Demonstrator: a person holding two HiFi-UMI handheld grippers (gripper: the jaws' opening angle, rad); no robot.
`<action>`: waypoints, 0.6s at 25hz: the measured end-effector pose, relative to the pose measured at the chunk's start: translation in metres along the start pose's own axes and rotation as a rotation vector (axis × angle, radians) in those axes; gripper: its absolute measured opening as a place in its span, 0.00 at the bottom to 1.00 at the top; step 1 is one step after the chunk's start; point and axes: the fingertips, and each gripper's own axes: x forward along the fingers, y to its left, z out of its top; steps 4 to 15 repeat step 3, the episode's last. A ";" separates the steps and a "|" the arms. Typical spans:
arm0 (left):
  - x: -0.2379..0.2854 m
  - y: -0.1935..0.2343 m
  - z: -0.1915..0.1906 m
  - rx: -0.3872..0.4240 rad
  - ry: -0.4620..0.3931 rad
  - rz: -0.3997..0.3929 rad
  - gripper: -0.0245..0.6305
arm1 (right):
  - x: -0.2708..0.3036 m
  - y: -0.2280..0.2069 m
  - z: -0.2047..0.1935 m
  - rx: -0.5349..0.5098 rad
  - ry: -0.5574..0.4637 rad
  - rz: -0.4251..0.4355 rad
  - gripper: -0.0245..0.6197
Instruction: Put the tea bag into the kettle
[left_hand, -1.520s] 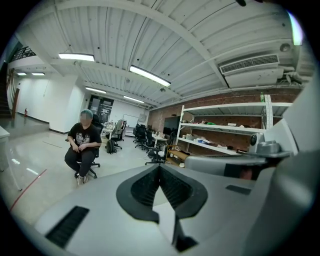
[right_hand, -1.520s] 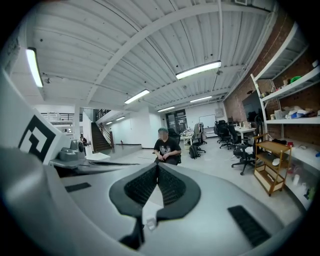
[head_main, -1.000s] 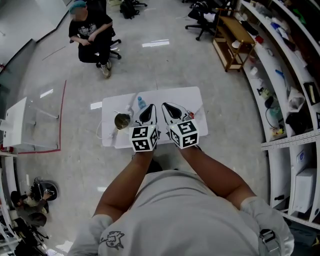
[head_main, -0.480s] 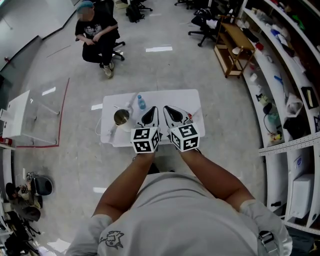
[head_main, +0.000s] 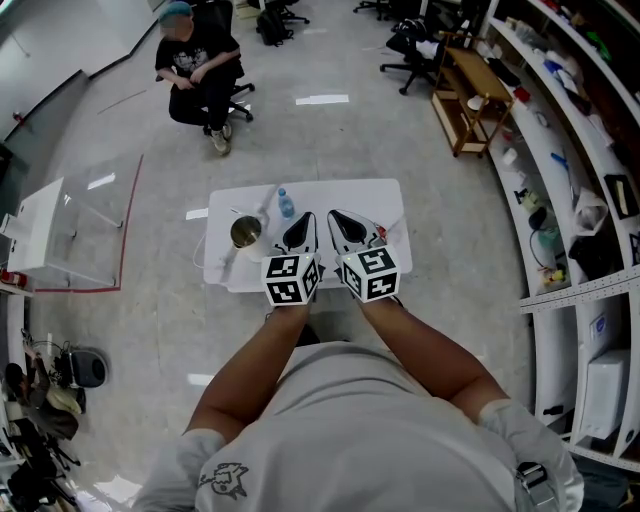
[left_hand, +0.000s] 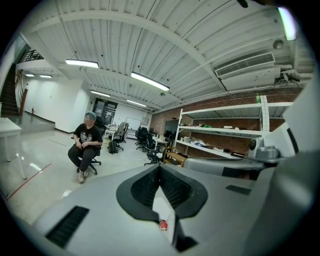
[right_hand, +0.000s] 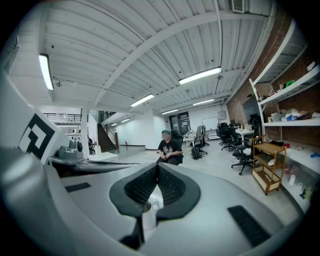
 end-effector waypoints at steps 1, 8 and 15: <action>0.001 -0.001 0.000 0.002 -0.001 0.000 0.04 | 0.000 -0.001 0.001 0.000 -0.001 0.000 0.05; 0.002 -0.003 0.001 0.004 -0.002 0.000 0.04 | 0.000 -0.003 0.001 0.000 -0.004 0.001 0.05; 0.002 -0.003 0.001 0.004 -0.002 0.000 0.04 | 0.000 -0.003 0.001 0.000 -0.004 0.001 0.05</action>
